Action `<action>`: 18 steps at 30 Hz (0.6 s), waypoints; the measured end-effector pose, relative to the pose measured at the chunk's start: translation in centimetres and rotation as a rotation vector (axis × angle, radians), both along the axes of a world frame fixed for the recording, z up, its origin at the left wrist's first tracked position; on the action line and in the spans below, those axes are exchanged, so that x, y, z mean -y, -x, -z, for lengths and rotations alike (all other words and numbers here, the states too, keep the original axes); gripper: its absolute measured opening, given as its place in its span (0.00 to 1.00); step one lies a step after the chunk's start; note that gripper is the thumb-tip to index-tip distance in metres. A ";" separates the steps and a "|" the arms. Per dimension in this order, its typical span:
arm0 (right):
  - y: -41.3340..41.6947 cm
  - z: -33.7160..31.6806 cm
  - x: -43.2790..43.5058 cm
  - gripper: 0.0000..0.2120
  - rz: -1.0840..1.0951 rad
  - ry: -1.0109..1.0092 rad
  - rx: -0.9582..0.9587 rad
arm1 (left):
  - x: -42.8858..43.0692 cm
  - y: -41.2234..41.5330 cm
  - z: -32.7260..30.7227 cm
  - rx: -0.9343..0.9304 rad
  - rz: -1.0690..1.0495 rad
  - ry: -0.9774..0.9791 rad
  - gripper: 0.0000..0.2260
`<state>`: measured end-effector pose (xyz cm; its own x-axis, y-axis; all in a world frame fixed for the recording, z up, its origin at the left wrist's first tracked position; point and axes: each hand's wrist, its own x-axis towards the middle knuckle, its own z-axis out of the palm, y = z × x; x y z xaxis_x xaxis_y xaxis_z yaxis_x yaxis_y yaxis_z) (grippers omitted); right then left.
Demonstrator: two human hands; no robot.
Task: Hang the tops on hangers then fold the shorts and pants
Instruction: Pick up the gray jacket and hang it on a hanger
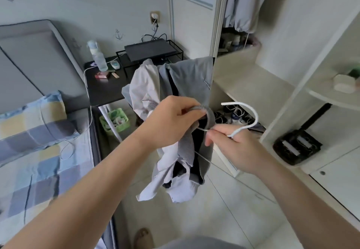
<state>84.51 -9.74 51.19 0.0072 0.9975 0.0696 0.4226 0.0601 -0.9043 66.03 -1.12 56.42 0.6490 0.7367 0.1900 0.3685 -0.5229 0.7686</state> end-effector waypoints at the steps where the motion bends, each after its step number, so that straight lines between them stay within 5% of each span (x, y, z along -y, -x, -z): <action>1: 0.3 0.4 -0.2 0.14 -0.005 -0.006 -0.067 | 0.4 -0.2 0.1 0.000 0.027 0.019 0.14; 4: 0.2 1.3 0.0 0.15 -0.013 -0.026 -0.272 | 0.9 0.0 0.3 -0.011 0.102 0.026 0.08; 7: -0.9 1.3 0.7 0.15 -0.057 -0.048 -0.303 | 0.6 1.0 1.1 -0.310 0.074 -0.432 0.13; 9: -1.6 0.8 1.0 0.14 -0.077 -0.050 -0.317 | 0.6 1.4 1.2 -0.421 0.061 -0.564 0.16; 18: -6.3 1.1 4.2 0.08 0.012 0.023 -0.227 | -0.5 3.2 1.5 -0.177 0.082 -0.400 0.13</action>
<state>90.82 -13.93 50.08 0.0319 0.9986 0.0424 0.2085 0.0348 -0.9774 62.88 -0.66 54.89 0.7501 0.5727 0.3308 0.4212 -0.7992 0.4287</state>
